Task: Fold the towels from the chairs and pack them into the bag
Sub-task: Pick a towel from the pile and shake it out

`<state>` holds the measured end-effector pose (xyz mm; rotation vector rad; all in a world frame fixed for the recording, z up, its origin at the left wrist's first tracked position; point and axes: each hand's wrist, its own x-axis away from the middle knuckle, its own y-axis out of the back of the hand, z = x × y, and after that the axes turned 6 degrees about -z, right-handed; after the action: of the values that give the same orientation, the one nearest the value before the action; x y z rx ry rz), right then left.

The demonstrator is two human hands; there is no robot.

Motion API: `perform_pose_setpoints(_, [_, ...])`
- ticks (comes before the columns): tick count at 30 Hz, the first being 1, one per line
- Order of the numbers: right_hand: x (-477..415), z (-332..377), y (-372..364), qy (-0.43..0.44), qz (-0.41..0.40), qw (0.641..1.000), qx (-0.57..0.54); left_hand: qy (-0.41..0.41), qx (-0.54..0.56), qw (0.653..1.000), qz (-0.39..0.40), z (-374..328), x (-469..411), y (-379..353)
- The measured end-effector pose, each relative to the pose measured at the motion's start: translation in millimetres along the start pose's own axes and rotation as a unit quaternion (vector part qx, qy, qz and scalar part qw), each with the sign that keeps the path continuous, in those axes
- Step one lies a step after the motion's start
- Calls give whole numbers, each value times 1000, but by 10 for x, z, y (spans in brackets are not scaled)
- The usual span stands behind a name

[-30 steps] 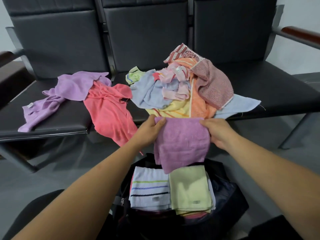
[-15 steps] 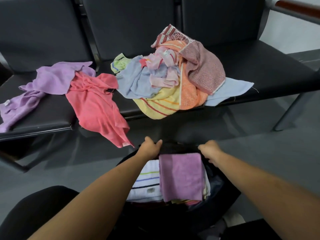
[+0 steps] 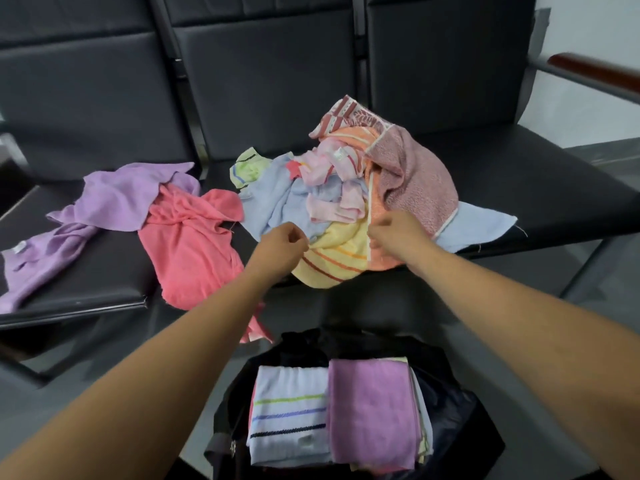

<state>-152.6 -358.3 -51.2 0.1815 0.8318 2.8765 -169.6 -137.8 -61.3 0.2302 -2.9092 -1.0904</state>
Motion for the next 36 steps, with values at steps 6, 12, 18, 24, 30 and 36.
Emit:
perform_pose_setpoints(6, [-422, 373, -61, 83, 18, 988, 132, -22, -95, 994, -50, 170, -535, 142])
perform_pose_setpoints(12, [-675, 343, -635, 173, 14, 951, 257, 28, -235, 959, -158, 684, -786, 143])
perform_pose_setpoints(18, [-548, 510, -1347, 267, 8, 911, 313, 174, -276, 924, -201, 1106, -848, 415])
perform_pose_setpoints(24, [-355, 785, -1821, 252, 74, 941, 215, 55, -92, 975, -194, 1176, -835, 889])
perform_pose_setpoints(30, [-91, 1155, -1735, 290, 175, 940, -37, 5, 267, 961, -72, 693, -350, 1284])
perform_pose_setpoints(36, [223, 1489, -1254, 297, 159, 941, -41, -50, 338, 939, 29, 195, 57, 1659])
